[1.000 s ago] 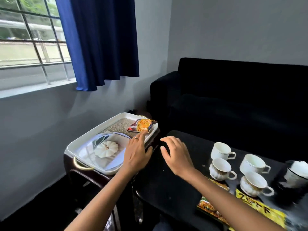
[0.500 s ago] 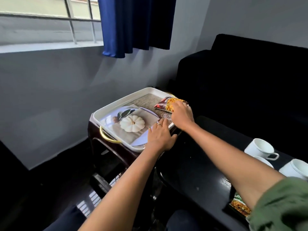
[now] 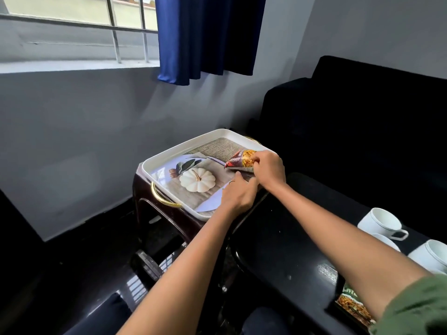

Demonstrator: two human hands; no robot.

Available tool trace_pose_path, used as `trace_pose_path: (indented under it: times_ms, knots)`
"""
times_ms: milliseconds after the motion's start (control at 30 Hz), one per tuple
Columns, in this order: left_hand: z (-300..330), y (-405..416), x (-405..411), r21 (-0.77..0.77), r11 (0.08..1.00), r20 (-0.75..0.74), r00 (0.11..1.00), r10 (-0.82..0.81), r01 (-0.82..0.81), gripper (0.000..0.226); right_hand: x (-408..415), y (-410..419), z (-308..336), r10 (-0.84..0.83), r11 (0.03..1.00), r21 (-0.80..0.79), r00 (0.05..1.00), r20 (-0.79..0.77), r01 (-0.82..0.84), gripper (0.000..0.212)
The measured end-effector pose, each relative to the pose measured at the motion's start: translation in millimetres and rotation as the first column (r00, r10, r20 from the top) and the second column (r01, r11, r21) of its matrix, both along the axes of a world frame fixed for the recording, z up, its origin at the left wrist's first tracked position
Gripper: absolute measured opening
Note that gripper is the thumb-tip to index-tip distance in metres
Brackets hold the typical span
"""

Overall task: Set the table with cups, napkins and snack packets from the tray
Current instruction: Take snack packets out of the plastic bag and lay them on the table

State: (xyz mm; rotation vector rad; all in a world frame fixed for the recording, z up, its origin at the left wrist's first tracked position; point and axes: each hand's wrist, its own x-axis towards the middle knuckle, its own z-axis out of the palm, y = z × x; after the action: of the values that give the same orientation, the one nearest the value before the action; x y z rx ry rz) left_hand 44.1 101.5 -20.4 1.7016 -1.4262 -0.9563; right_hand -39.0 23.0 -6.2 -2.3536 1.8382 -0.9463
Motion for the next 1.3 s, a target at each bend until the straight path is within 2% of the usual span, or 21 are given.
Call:
trace_pose_path:
  times_ms: [67,133,167,200,267,367,467,567,633,733,800,867,933,1000,1067,1200,1300]
  knots:
    - [8.9,0.0,-2.9,-0.01,0.993,-0.343,0.933,0.109,-0.119,0.078,2.6,12.1,2.2,0.034,0.999,-0.025,0.994,0.107,-0.032,0.029]
    - [17.8,-3.1,-6.1,0.075,0.96,-0.641,0.725,0.253,-0.268,0.058,5.8,28.5,2.8,0.075,0.995,-0.078,0.977,0.198,-0.061,0.024]
    - [21.4,-5.2,-6.5,0.15,0.932,-0.73,0.599,0.329,-0.329,0.045,6.8,37.3,3.1,0.094,0.991,-0.112,0.968,0.234,-0.069,0.022]
    - [24.8,-6.5,-6.0,0.225,0.905,-0.774,0.498,0.391,-0.361,0.035,7.2,46.2,3.1,0.111,0.987,-0.141,0.958,0.266,-0.075,0.022]
    - [32.2,-6.0,-4.9,0.333,0.876,-0.811,0.367,0.455,-0.35,0.032,5.9,63.0,5.3,0.128,0.981,-0.184,0.933,0.335,-0.068,0.021]
    - [43.8,0.4,-7.4,0.374,0.888,-0.85,0.285,0.444,-0.267,0.033,-4.1,86.4,10.4,0.127,0.973,-0.227,0.895,0.426,-0.03,0.021]
    - [45.5,8.1,-17.4,0.361,0.917,-0.863,0.312,0.398,-0.171,0.027,-22.5,111.5,12.2,0.153,0.97,-0.237,0.9,0.408,-0.058,0.02]
    - [40.9,12.6,-31.8,0.322,0.938,-0.847,0.404,0.345,-0.126,0.031,-50.7,131.8,13.5,0.175,0.975,-0.192,0.927,0.331,-0.115,0.015]
    - [39.3,17.1,-41.8,0.288,0.948,-0.817,0.482,0.316,-0.133,0.03,-72.7,143.2,17.0,0.138,0.977,-0.2,0.939,0.315,-0.076,0.009]
    - [37.4,26.8,-56.6,0.205,0.977,-0.808,0.553,0.206,-0.064,0.023,-104.8,154.4,22.0,0.031,0.971,-0.231,0.919,0.393,0.066,0.006]
    - [34.5,32.9,-66.8,0.158,0.987,-0.778,0.616,0.12,0.008,0.021,-126.1,157.6,23.4,-0.063,0.977,-0.147,0.871,0.487,0.153,0.015]
    - [32.0,40.8,-75.9,0.111,0.991,-0.75,0.66,0.031,0.08,0.016,-142.8,161.3,23.1,-0.155,0.987,0.055,0.804,0.575,0.151,0.034]
    - [28.7,49.0,-86.0,0.059,0.988,-0.72,0.691,-0.058,0.144,0.012,-153.8,166.7,20.4,-0.232,0.956,0.291,0.706,0.669,0.038,0.054]
    - [23.9,56.7,-94.8,0.032,0.981,-0.702,0.703,-0.114,0.191,0.014,-162.1,172.9,13.0,-0.271,0.903,0.412,0.583,0.766,-0.122,0.058]
    - [20.4,61.8,-100.4,0.027,0.972,-0.694,0.704,-0.151,0.235,0.021,-167.4,178.9,5.8,-0.283,0.885,0.425,0.503,0.817,-0.192,0.046]
    - [15.9,69.5,-108.8,0.062,0.912,-0.657,0.705,-0.268,0.405,0.042,-175.6,188.3,-5.5,-0.288,0.936,0.345,0.408,0.866,-0.072,0.021]
    - [11.2,74.4,-114.0,0.083,0.872,-0.609,0.717,-0.339,0.482,0.044,-180.5,195.1,-10.7,-0.308,0.941,0.338,0.409,0.859,-0.001,0.014]
